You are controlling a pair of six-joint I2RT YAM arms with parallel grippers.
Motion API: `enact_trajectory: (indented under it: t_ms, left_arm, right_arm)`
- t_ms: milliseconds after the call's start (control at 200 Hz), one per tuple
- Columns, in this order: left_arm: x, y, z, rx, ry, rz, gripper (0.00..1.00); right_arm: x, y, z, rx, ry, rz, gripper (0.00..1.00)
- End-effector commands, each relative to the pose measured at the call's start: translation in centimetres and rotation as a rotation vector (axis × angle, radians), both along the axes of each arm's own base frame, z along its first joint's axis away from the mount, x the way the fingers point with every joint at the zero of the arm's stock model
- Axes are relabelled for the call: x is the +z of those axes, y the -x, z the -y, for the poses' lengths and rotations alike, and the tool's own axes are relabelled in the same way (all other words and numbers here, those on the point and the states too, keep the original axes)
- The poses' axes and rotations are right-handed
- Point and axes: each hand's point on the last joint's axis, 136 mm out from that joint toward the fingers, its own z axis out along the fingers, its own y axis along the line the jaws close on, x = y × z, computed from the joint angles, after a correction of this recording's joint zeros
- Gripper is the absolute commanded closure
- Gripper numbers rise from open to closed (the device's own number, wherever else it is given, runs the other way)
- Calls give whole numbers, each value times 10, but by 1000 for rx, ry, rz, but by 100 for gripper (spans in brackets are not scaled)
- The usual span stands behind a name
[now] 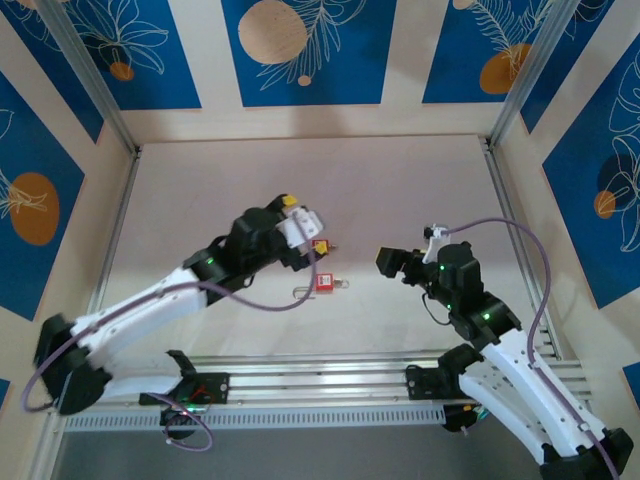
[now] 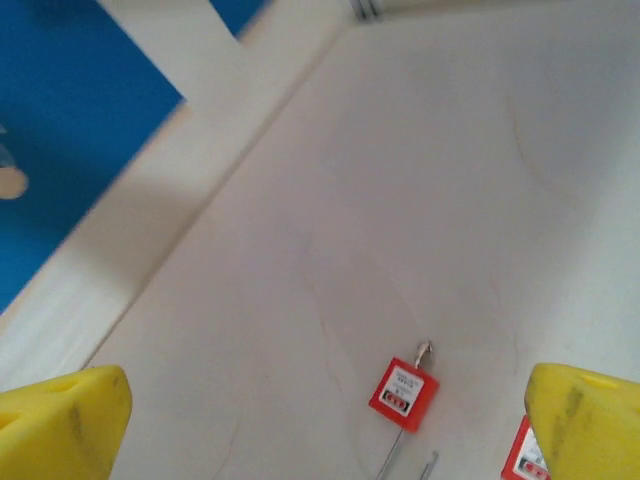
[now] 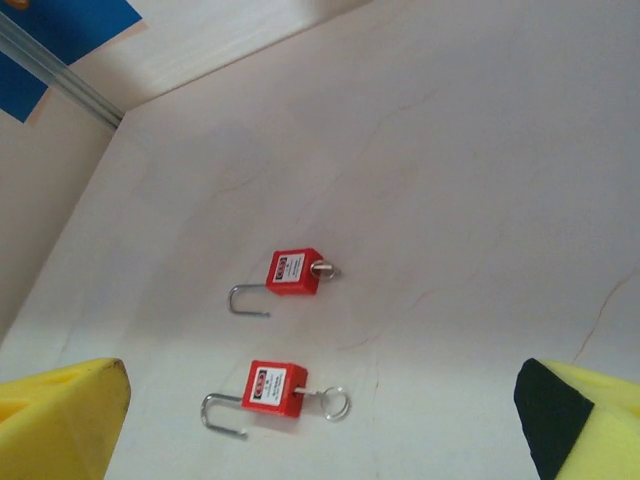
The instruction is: Unlock with the key
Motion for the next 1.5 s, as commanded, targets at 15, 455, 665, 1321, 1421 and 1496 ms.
enact_trajectory:
  t_ms: [15,455,665,1321,1421,1496]
  left_arm:
    - [14,-4,-48,228,323,89,0]
    - [-106,-26,-208,794,53,253,0]
    - [-137,-48,-223,811,119,206,0]
    - [-148,-86,-219,836,97,247,0]
    - [-150,-80,-212,766,115,237,0]
    - [-151,-77,-207,729,120,229,0]
  right_arm:
    - [25,-21,15,-83,204,201,1]
    - [-41,-70,42,7,412,448,1]
    - [-71,-89,52,5,413,394,1]
    - [-106,-130,72,-70,371,343,1]
    - [-107,-133,71,-62,372,330,1]
    - [-107,-135,72,-65,371,321,1]
